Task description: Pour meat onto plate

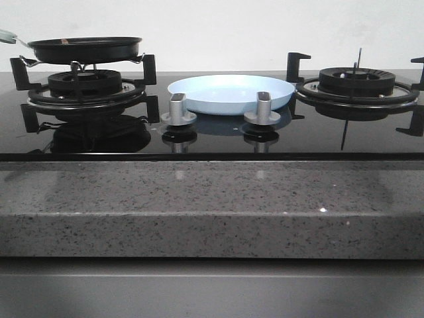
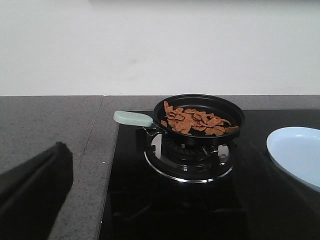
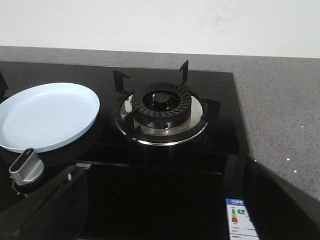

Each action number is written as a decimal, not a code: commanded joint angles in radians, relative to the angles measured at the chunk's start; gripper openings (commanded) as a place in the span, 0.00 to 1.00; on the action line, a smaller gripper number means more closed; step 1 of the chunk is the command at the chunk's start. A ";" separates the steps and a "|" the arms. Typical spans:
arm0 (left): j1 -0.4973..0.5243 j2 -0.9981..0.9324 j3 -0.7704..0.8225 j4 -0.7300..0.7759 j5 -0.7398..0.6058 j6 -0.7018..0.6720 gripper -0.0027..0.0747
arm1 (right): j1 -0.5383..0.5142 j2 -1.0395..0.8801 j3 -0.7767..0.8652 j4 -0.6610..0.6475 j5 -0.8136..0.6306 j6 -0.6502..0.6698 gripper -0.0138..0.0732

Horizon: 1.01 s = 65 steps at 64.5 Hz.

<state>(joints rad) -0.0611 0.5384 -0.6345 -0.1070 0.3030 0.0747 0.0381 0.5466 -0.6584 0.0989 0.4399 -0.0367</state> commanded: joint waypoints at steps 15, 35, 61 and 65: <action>-0.002 0.008 -0.036 -0.005 -0.090 -0.009 0.86 | -0.007 0.017 -0.035 0.000 -0.080 -0.008 0.89; -0.002 0.008 -0.036 -0.005 -0.090 -0.009 0.86 | -0.007 0.241 -0.173 0.041 -0.035 -0.008 0.89; -0.002 0.008 -0.036 -0.005 -0.090 -0.009 0.86 | 0.081 0.749 -0.595 0.088 0.208 -0.018 0.89; -0.002 0.008 -0.036 -0.005 -0.090 -0.009 0.86 | 0.108 0.818 -0.665 0.088 0.247 -0.022 0.89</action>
<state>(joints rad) -0.0611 0.5384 -0.6345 -0.1070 0.3013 0.0747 0.1143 1.3106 -1.2065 0.1734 0.6871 -0.0422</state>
